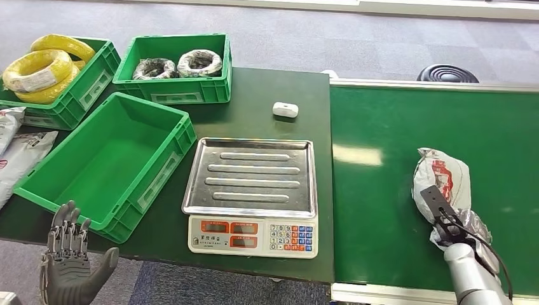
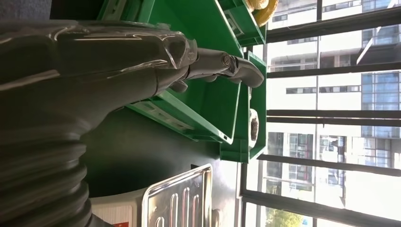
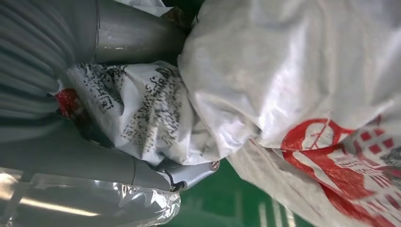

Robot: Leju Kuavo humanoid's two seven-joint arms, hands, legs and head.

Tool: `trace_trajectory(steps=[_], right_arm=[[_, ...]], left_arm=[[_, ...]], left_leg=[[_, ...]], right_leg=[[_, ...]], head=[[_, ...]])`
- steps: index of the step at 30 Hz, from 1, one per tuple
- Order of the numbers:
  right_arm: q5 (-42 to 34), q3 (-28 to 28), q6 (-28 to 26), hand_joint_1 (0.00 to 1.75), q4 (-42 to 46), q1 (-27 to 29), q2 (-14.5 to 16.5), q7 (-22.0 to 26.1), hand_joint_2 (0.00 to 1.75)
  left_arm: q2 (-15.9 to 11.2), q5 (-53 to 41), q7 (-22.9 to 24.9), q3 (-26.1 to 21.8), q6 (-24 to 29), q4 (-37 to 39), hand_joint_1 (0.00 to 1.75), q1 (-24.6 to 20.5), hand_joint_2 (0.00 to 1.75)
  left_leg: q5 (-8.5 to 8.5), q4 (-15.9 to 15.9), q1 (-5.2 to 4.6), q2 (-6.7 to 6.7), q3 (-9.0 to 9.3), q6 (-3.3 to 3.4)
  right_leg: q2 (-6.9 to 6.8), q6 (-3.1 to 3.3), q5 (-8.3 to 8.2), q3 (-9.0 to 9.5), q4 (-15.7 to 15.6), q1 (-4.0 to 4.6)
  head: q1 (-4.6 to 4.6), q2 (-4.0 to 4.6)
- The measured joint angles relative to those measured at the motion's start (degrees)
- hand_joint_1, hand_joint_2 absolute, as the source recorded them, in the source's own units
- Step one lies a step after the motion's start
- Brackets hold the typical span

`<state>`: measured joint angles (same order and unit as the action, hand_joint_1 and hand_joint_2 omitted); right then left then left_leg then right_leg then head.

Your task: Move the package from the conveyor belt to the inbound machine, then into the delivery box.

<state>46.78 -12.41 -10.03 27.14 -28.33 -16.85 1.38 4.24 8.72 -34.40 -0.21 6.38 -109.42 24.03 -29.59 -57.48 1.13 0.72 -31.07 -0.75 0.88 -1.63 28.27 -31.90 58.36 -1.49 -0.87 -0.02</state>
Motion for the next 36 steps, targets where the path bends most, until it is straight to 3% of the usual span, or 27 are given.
trace_trajectory(steps=[4,8,12,17,19,23,25,29,30,34,36], right_arm=[[-15.3,-1.8,-6.6,1.75,5.3,2.0,0.8,18.6,1.75],[-28.2,-0.5,-13.2,1.75,17.2,5.4,2.3,29.1,1.75],[-28.1,6.2,-18.1,1.75,30.0,7.4,4.5,32.0,1.75],[-17.4,19.6,-17.6,1.75,41.5,7.0,7.9,27.9,1.75],[-16.2,23.2,-14.7,1.75,44.1,6.7,8.4,27.4,1.75],[-12.6,31.2,4.9,1.75,45.9,4.4,9.0,27.4,1.75],[-11.6,34.8,11.7,1.75,45.9,3.5,10.2,27.4,1.75],[-9.7,38.9,15.7,1.75,45.4,1.5,12.1,26.9,1.75],[-9.2,39.5,16.3,1.66,45.2,1.1,12.3,26.6,1.75],[-7.2,41.1,19.6,0.09,43.9,-0.1,12.8,24.9,1.75],[-6.2,41.7,20.8,0.00,42.5,-0.6,12.9,24.1,1.75]], left_arm=[[-1.6,1.5,-1.4,1.7,2.1,0.2,0.00,0.5,1.75],[-3.5,2.9,-2.8,3.8,3.7,1.3,0.00,-0.3,1.75],[-4.5,2.7,-3.2,5.1,3.1,2.3,0.00,-1.9,1.75],[-4.8,1.3,-3.0,5.4,0.3,3.3,0.00,-4.4,1.75],[-4.8,0.9,-3.0,5.4,-0.7,3.7,0.00,-4.8,1.75],[-4.8,-0.7,-3.2,5.1,-4.5,5.3,0.00,-6.8,1.75],[-4.6,-1.7,-3.0,4.7,-6.1,5.9,0.00,-7.8,1.75],[-3.5,-3.1,-2.0,3.4,-7.8,6.1,0.00,-8.3,1.75],[-3.2,-3.3,-1.8,3.0,-8.1,6.1,0.00,-8.4,1.75],[-2.2,-4.2,-0.8,1.4,-9.9,6.2,0.00,-9.1,1.75],[-1.7,-4.5,-0.5,0.6,-10.5,6.4,0.00,-9.6,1.75]], left_leg=[[0.01,0.0,0.00,0.03,-0.10,-0.01],[0.02,0.0,0.00,0.05,-0.16,-0.02],[0.02,0.1,0.01,-0.15,-0.19,-0.02],[0.09,0.0,0.04,-0.01,-0.01,-0.07],[0.12,0.0,0.04,0.13,-0.11,-0.07],[0.12,0.0,0.03,-0.09,-0.10,-0.07],[0.13,0.0,0.03,-0.03,-0.10,-0.07],[0.14,0.0,0.04,0.02,-0.15,-0.07],[0.14,0.0,0.04,0.01,-0.15,-0.07],[0.14,0.0,0.03,0.02,-0.17,-0.07],[0.14,0.0,0.03,0.03,-0.17,-0.07]], right_leg=[[-0.03,0.00,0.00,-0.10,0.0,0.00],[-0.06,0.01,0.00,-0.10,0.0,0.00],[0.12,0.02,-0.01,-0.13,0.1,0.01],[0.02,0.04,0.00,-0.12,0.1,0.04],[-0.12,0.05,0.01,-0.10,0.1,0.04],[0.08,0.05,-0.02,-0.13,0.1,0.02],[0.03,0.05,-0.03,-0.15,0.1,0.03],[-0.05,0.05,-0.02,-0.17,0.1,0.03],[-0.04,0.05,-0.02,-0.17,0.1,0.03],[-0.05,0.05,-0.02,-0.18,0.1,0.03],[-0.05,0.05,-0.02,-0.18,0.1,0.03]], head=[[0.01,0.00],[0.00,0.00],[0.01,0.00],[-0.01,0.00],[0.01,0.00],[0.01,0.00],[0.01,0.00],[0.02,0.00],[0.02,0.00],[0.03,0.00],[0.03,0.00]])
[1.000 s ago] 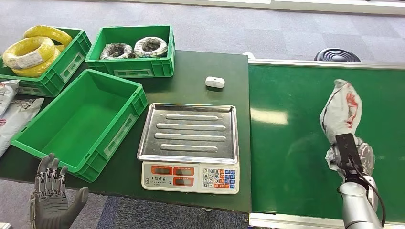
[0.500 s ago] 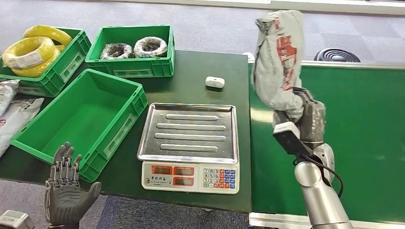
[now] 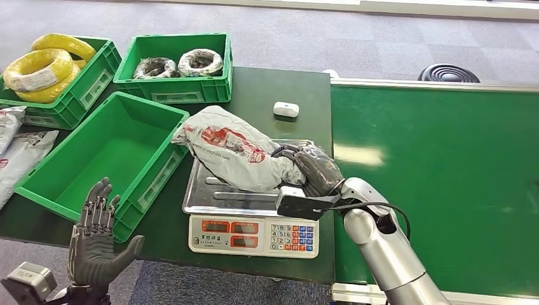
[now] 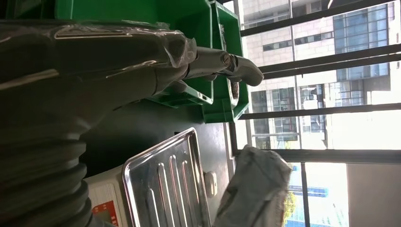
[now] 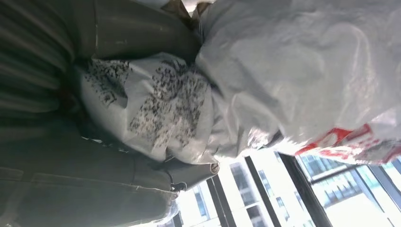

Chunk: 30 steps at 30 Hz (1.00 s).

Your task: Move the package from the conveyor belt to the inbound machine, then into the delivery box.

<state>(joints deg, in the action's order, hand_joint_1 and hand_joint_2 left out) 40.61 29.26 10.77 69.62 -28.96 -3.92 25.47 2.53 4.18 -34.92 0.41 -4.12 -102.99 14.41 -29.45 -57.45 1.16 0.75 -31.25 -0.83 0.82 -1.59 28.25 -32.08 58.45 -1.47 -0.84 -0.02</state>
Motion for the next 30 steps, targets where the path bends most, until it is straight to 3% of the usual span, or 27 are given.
trace_trajectory(steps=[12,16,19,22,25,30], right_arm=[[0.9,0.6,-2.7,0.00,-4.0,-0.7,0.2,-0.3,1.75],[-2.0,-0.3,-4.1,0.00,-4.0,-0.5,0.3,2.0,1.75],[-7.3,-2.3,-4.5,0.00,-2.5,0.6,0.5,4.9,1.75],[-11.7,-5.0,-5.9,0.00,0.9,2.9,0.5,7.6,1.75],[-14.2,-7.5,-7.7,0.00,4.9,5.9,0.5,9.7,1.75],[-19.2,-10.5,-11.3,0.00,9.7,8.8,0.5,12.7,1.75]], left_arm=[[1.5,-5.8,0.3,-1.0,2.7,0.4,0.00,-3.3,1.75],[1.4,-13.4,0.3,0.1,6.2,0.6,0.00,-5.4,1.75],[0.6,-21.4,3.8,3.7,8.4,2.7,0.00,-9.8,1.75],[0.1,-33.2,9.6,10.4,9.6,8.2,0.00,-16.2,1.75],[0.6,-43.0,14.9,17.8,10.3,15.4,0.00,-22.7,1.75],[2.4,-51.8,20.3,26.6,10.6,28.3,0.00,-33.1,1.75]], left_leg=[[0.00,0.0,0.00,-0.01,0.00,0.00],[0.00,0.0,0.00,0.01,0.02,0.00],[0.02,-0.1,-0.01,0.07,0.05,0.01],[0.05,-0.1,-0.02,0.19,0.08,0.03],[0.05,-0.1,-0.04,0.11,0.07,0.04],[0.04,-0.1,-0.04,0.10,0.01,0.04]], right_leg=[[0.01,0.00,0.00,-0.04,0.0,0.00],[0.00,0.00,-0.01,-0.07,0.0,0.00],[-0.05,-0.01,-0.02,-0.03,0.0,0.00],[-0.11,-0.02,-0.04,0.03,0.0,-0.02],[-0.09,-0.01,-0.06,0.04,0.0,-0.04],[-0.07,-0.01,-0.08,-0.04,0.0,-0.05]], head=[[-0.01,0.00],[-0.01,0.00],[-0.01,0.00],[-0.01,0.00],[-0.01,0.00],[-0.01,0.00]])
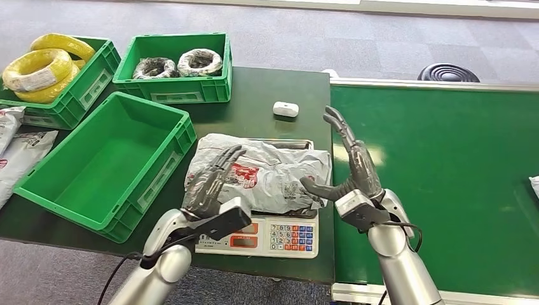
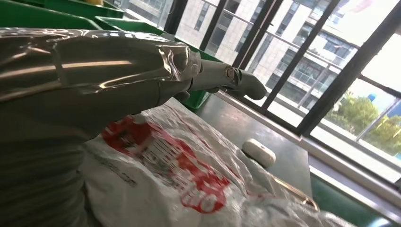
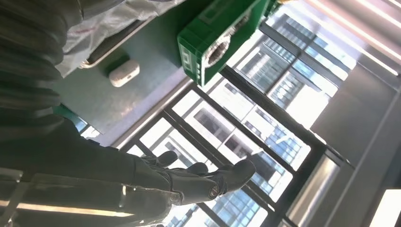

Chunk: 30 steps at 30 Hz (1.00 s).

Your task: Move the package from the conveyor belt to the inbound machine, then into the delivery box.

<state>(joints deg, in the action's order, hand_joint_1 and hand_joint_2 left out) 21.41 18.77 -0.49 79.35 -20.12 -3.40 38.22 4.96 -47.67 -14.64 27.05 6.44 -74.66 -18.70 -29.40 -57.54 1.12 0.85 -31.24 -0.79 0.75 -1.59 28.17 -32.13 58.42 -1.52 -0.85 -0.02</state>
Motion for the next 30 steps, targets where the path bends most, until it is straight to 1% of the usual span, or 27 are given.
trace_trajectory(steps=[2,4,8,10,13,14,15,17,18,19,20,22,25,28,30], right_arm=[[-1.0,-0.6,-0.6,0.00,1.7,0.5,0.1,0.5,1.75],[-1.4,-1.0,-0.8,0.00,2.9,0.9,0.2,0.5,1.75],[-1.9,-1.5,-1.1,0.00,4.5,1.5,0.2,0.5,1.75],[-2.4,-1.7,-1.5,0.00,5.5,1.7,0.3,0.7,1.75],[-3.0,-2.2,-1.9,0.00,7.9,2.0,1.0,-0.1,1.75],[-3.0,-2.5,-1.9,0.00,8.7,2.1,1.2,-0.5,1.75],[-3.0,-2.8,-1.9,0.00,9.6,2.1,1.5,-0.9,1.75],[-2.9,-3.4,-1.9,0.00,11.1,2.2,2.0,-1.1,1.75],[-2.9,-3.6,-1.9,0.00,11.7,2.2,2.2,-1.1,1.75],[-2.9,-3.8,-1.9,0.00,12.4,2.2,2.4,-1.0,1.75],[-2.8,-4.0,-1.9,0.00,13.0,2.2,2.6,-0.9,1.75],[-2.8,-4.4,-1.9,0.00,14.1,2.2,2.9,-0.9,1.75],[-2.8,-4.8,-1.9,0.00,15.2,2.3,3.2,-0.8,1.75],[-2.6,-5.4,-2.1,0.00,15.9,2.7,3.5,-0.8,1.75],[-2.4,-6.0,-2.3,0.00,16.2,3.1,3.7,-0.8,1.75]], left_arm=[[0.9,-1.6,1.0,2.7,0.2,4.9,0.00,-3.4,1.75],[1.6,-2.0,1.3,4.5,0.6,8.5,0.00,-5.7,1.75],[2.2,-2.5,1.5,6.5,0.7,13.0,0.00,-8.3,1.75],[2.8,-2.8,1.5,7.5,-0.3,15.4,0.00,-9.6,1.75],[4.6,-2.8,0.3,9.5,-2.3,19.9,0.00,-12.0,1.75],[5.4,-3.0,0.1,10.3,-2.5,21.4,0.04,-12.8,1.75],[6.3,-3.5,0.4,11.2,-2.3,22.8,0.39,-13.6,1.75],[8.0,-5.6,2.4,13.0,-1.2,25.6,1.23,-15.2,1.75],[8.8,-6.9,4.0,13.9,-0.5,27.0,1.62,-16.1,1.75],[9.4,-8.2,5.6,14.8,-0.1,28.5,1.71,-17.1,1.75],[10.1,-9.5,7.0,15.6,0.1,30.0,1.74,-18.0,1.75],[11.1,-11.5,9.3,16.9,-0.3,32.8,1.75,-19.7,1.75],[12.2,-13.4,11.2,18.0,-0.2,36.5,1.75,-21.4,1.75],[12.6,-14.2,12.2,18.1,2.4,39.0,1.75,-22.9,1.75],[12.5,-14.3,12.5,17.3,4.9,39.3,1.75,-23.7,1.75]], left_leg=[[0.00,0.0,0.01,-0.09,0.00,0.00],[0.00,0.0,0.01,-0.15,0.01,0.00],[0.00,0.0,0.02,-0.15,0.00,0.00],[0.00,0.0,0.02,-0.14,-0.03,0.00],[0.00,0.0,0.00,-0.13,-0.06,0.00],[0.00,0.0,0.00,-0.13,-0.06,0.00],[0.00,0.0,-0.01,-0.12,-0.07,0.00],[0.00,0.0,-0.01,-0.11,-0.08,0.00],[0.00,0.0,-0.01,-0.11,-0.08,0.00],[0.00,0.0,-0.01,-0.11,-0.08,0.00],[0.00,0.0,-0.01,-0.11,-0.07,0.00],[0.00,0.0,0.00,-0.11,-0.06,0.00],[0.00,0.0,0.01,-0.12,-0.05,0.00],[0.00,0.0,0.01,-0.12,-0.06,0.00],[0.00,0.0,0.01,-0.12,-0.07,0.00]], right_leg=[[0.06,0.00,0.00,-0.01,0.0,0.01],[0.11,0.01,0.00,-0.02,0.0,0.02],[0.11,0.01,0.00,-0.05,0.0,0.03],[0.10,0.01,0.00,-0.06,0.0,0.02],[0.10,0.00,0.00,-0.06,0.0,0.01],[0.10,0.00,-0.01,-0.06,0.0,0.00],[0.10,0.00,-0.01,-0.06,0.0,0.00],[0.10,-0.01,-0.01,-0.06,0.0,-0.01],[0.10,-0.01,-0.01,-0.06,0.0,-0.01],[0.10,-0.01,-0.01,-0.06,0.0,-0.01],[0.10,-0.01,-0.01,-0.06,0.0,-0.01],[0.10,-0.01,-0.01,-0.06,0.0,0.00],[0.10,-0.01,-0.01,-0.06,0.0,0.01],[0.10,-0.01,-0.01,-0.06,0.0,0.02],[0.10,-0.01,-0.01,-0.06,0.0,0.02]], head=[[-0.01,0.00],[-0.02,0.00],[-0.02,0.00],[-0.01,0.00],[-0.01,0.00],[-0.01,0.00],[0.00,0.00],[-0.01,0.00],[-0.01,0.00],[-0.01,0.00],[-0.01,0.00],[-0.02,0.00],[-0.02,0.00],[-0.02,0.00],[-0.01,0.00]])
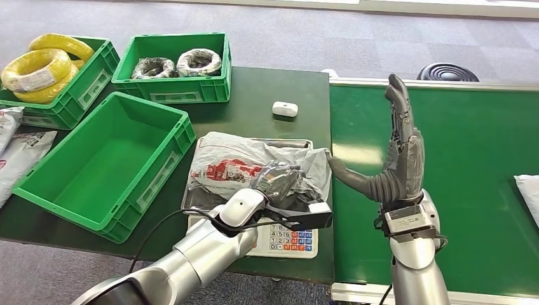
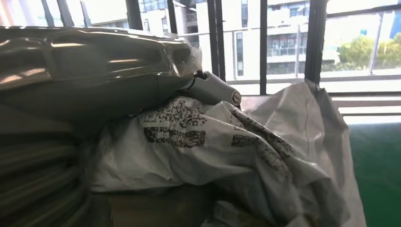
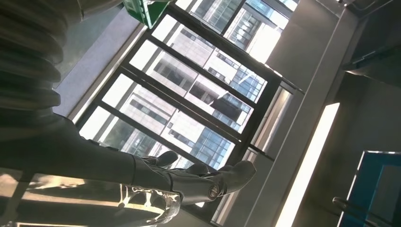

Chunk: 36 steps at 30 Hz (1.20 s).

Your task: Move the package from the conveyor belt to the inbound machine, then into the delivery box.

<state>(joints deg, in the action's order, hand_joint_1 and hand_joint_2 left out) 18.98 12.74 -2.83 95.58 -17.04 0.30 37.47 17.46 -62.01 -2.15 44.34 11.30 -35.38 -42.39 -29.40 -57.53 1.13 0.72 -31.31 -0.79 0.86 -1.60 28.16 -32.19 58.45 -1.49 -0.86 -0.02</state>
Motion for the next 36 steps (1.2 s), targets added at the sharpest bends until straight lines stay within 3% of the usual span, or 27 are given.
trace_trajectory(steps=[3,11,16,17,18,21,22,26,30,36], right_arm=[[0.4,-0.9,-0.6,0.00,0.6,0.9,0.1,0.0,1.75],[1.0,-2.4,-3.8,0.00,1.3,4.2,0.0,-0.1,1.75],[0.7,-2.5,-6.2,0.00,1.3,5.9,-0.3,0.2,1.75],[0.6,-2.5,-6.7,0.00,1.3,6.2,-0.4,0.2,1.75],[0.5,-2.5,-7.2,0.00,1.3,6.5,-0.6,0.2,1.75],[0.3,-2.4,-8.7,0.00,1.3,7.2,-1.2,0.1,1.75],[0.3,-2.4,-9.3,0.00,1.3,7.5,-1.4,0.0,1.75],[0.2,-2.5,-11.5,0.00,1.3,8.4,-2.5,-1.0,1.75],[-0.2,-2.7,-12.7,0.00,1.3,9.1,-3.3,-1.8,1.75],[-0.3,-2.7,-13.0,0.00,1.3,9.4,-3.8,-2.1,1.75]], left_arm=[[-1.0,-0.9,0.3,-3.4,3.1,-3.5,1.75,-0.5,1.75],[-5.0,-6.5,0.8,-17.4,10.5,-25.1,1.75,-0.3,1.75],[-7.4,-8.4,2.4,-23.9,17.0,-31.5,1.70,-0.6,1.75],[-8.1,-8.5,2.7,-25.2,18.0,-32.0,1.62,-0.8,1.75],[-8.7,-8.6,3.1,-26.4,18.7,-32.1,1.35,-1.1,1.75],[-10.7,-9.0,5.3,-30.3,19.2,-31.2,0.17,-2.7,1.75],[-11.4,-9.2,6.4,-31.7,18.8,-30.4,0.01,-3.4,1.75],[-14.8,-9.7,11.1,-36.6,16.4,-24.3,0.00,-6.5,1.75],[-17.8,-9.6,12.5,-40.5,16.3,-17.6,0.00,-8.6,1.75],[-19.7,-10.0,13.3,-42.7,16.1,-13.2,0.00,-9.8,1.75]], left_leg=[[0.00,0.0,0.00,-0.01,-0.01,0.00],[0.00,0.0,0.01,-0.01,-0.05,0.00],[0.00,0.0,0.01,-0.02,-0.04,0.00],[0.01,0.0,0.01,-0.03,-0.04,0.00],[0.01,0.0,0.01,-0.03,-0.04,0.00],[0.02,0.0,0.01,-0.03,-0.02,0.00],[0.02,0.0,0.01,-0.03,-0.02,0.00],[0.02,0.0,0.01,-0.05,-0.01,0.00],[0.02,0.0,0.02,-0.09,-0.02,-0.01],[0.02,0.0,0.01,-0.07,-0.06,0.00]], right_leg=[[0.00,0.00,0.00,-0.01,0.0,0.00],[0.00,0.00,0.01,-0.04,0.0,0.01],[0.00,0.00,0.01,-0.03,0.0,0.01],[0.00,0.00,0.01,-0.02,0.0,0.01],[0.00,0.00,0.00,-0.02,0.0,0.01],[0.00,0.01,0.00,-0.02,0.0,0.01],[0.00,0.01,0.00,-0.02,0.0,0.01],[0.02,0.01,0.00,-0.03,0.0,0.02],[0.04,0.01,0.00,-0.06,0.1,0.02],[0.03,0.01,0.00,-0.05,0.0,0.01]], head=[[0.00,0.00],[-0.01,0.00],[0.01,0.00],[0.01,0.00],[0.01,0.00],[0.00,0.00],[0.00,0.00],[0.00,0.00],[0.00,0.00],[0.02,0.00]])
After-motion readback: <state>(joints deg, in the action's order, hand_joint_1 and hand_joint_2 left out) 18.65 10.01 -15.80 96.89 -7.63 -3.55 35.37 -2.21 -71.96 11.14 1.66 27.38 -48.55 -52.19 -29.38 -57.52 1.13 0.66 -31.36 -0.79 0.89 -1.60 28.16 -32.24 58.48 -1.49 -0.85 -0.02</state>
